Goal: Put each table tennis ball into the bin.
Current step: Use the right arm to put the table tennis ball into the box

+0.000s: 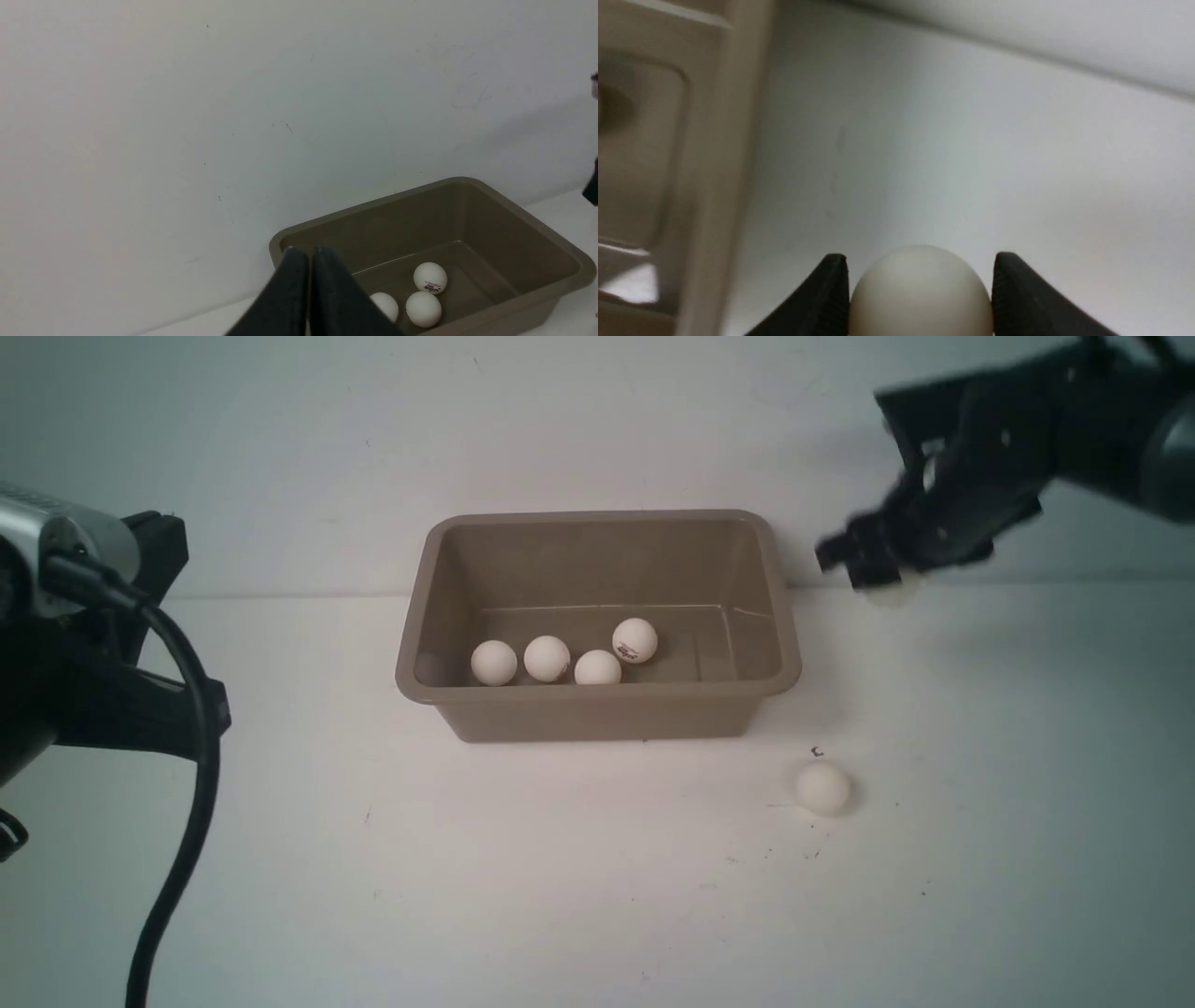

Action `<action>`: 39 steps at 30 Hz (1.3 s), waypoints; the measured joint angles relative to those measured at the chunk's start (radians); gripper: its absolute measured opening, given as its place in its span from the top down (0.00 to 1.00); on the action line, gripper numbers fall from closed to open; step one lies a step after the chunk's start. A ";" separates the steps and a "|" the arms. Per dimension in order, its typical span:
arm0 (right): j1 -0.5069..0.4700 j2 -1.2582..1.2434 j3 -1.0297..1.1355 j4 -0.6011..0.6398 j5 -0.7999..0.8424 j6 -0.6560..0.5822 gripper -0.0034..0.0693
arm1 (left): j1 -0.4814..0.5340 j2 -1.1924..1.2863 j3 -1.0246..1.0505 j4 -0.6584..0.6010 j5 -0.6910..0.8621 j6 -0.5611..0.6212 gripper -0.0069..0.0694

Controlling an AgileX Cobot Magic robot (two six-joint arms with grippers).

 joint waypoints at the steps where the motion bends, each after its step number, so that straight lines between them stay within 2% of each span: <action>1: 0.020 -0.003 -0.049 0.050 0.009 -0.038 0.46 | 0.000 0.000 0.000 0.000 0.000 0.000 0.91; 8: 0.110 0.008 -0.127 0.223 -0.002 -0.141 0.46 | 0.000 0.000 0.000 0.000 0.000 0.000 0.91; 21: 0.127 0.153 -0.127 0.337 0.038 -0.195 0.46 | 0.000 0.000 0.000 0.000 0.000 0.000 0.91; 24: 0.128 0.163 -0.127 0.361 0.036 -0.207 0.40 | 0.000 0.000 0.000 0.000 0.000 0.000 0.91; 27: 0.128 0.164 -0.127 0.368 0.034 -0.210 0.29 | 0.000 0.000 0.000 0.000 0.000 0.000 0.91; 29: 0.128 0.164 -0.127 0.368 0.034 -0.211 0.27 | 0.000 0.000 0.000 0.000 0.000 0.000 0.91; 33: 0.128 0.150 -0.127 0.341 0.064 -0.219 0.25 | 0.000 0.000 0.000 0.000 0.000 0.000 0.91; 37: 0.128 0.100 -0.127 0.261 0.139 -0.230 0.25 | 0.000 0.000 0.000 0.000 0.000 0.000 0.91; 39: 0.128 0.043 -0.127 0.183 0.229 -0.231 0.25 | 0.000 0.000 0.000 0.000 0.000 0.000 0.91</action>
